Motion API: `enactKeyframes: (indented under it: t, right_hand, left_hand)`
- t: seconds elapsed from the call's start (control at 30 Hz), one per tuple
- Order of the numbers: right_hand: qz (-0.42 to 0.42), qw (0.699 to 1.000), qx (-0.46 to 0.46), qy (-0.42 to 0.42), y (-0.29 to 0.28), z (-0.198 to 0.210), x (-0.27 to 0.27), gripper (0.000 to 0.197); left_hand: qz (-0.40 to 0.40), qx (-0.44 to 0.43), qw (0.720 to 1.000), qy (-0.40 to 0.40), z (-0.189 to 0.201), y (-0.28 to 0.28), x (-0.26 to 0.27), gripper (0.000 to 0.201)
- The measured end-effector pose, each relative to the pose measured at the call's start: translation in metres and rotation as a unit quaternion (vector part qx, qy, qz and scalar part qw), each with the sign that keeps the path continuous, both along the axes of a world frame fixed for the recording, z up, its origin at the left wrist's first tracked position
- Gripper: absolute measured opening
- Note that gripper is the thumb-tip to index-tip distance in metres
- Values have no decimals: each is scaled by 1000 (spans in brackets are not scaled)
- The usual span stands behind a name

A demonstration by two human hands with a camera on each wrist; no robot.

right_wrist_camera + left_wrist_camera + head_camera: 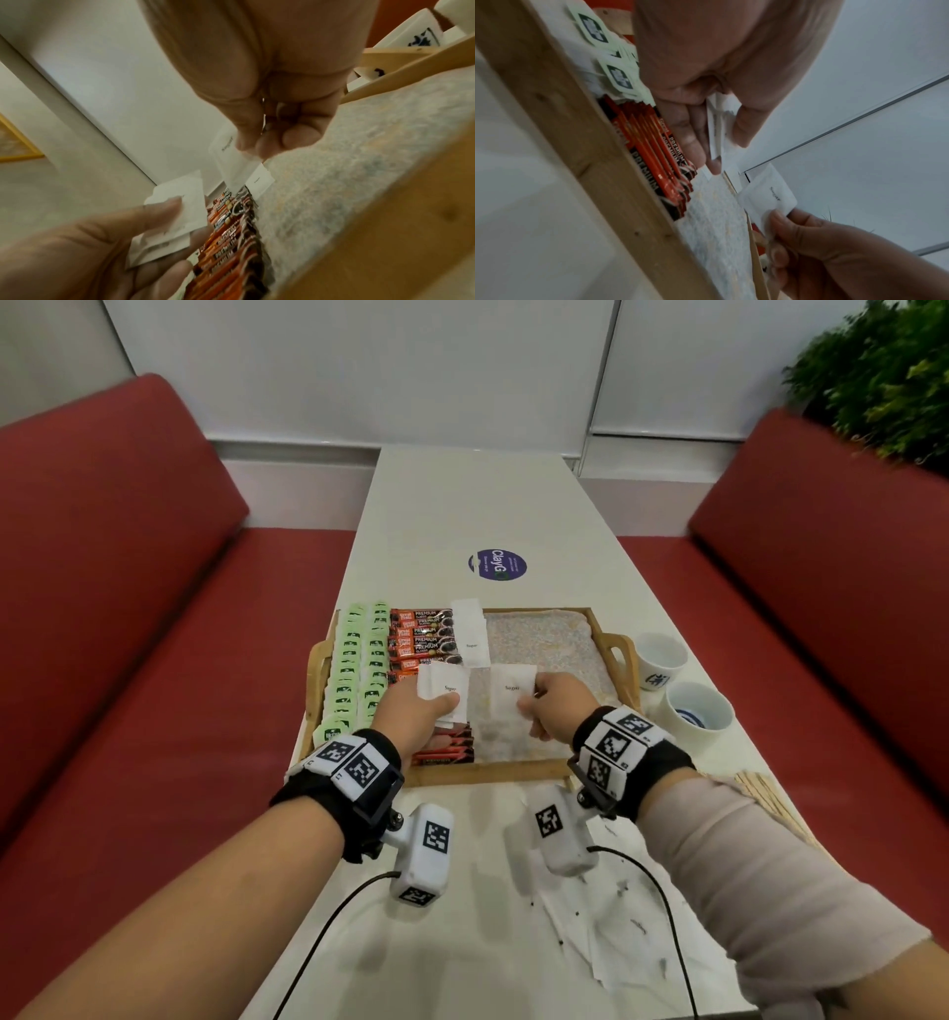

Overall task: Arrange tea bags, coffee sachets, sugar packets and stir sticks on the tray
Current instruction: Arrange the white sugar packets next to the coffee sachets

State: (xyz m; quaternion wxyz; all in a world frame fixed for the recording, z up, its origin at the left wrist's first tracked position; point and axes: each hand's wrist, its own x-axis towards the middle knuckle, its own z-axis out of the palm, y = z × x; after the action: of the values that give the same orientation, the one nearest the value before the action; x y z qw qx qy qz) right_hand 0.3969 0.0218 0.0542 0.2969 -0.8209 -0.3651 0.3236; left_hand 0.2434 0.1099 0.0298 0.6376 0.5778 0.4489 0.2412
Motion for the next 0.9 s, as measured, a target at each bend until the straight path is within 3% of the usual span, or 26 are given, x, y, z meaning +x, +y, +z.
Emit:
enactKeyframes:
  t: [0.1,0.17,0.23,0.3,0.7,0.9]
  right_hand:
    - [-30,999,26,22,21,0,9,18]
    - [-50,997,39,42,34,-2,14,3]
    - [-72,994,44,62,49,-7,22,22]
    - [-92,991,40,83,63,-11,28,28]
    - [-110,988,-39,99,117,-35,51,19]
    - [-130,978,-31,158,128,-44,50,18]
  left_hand:
    - [26,5,1000,-16,4,16,8,24]
    - [40,3,999,-24,5,29,14,24]
    - [52,2,998,-30,5,40,21,24]
    - [63,-3,997,-32,4,51,26,22]
    - [72,-41,996,-37,-9,92,40,16]
    - [75,-52,995,-45,-11,98,44,17]
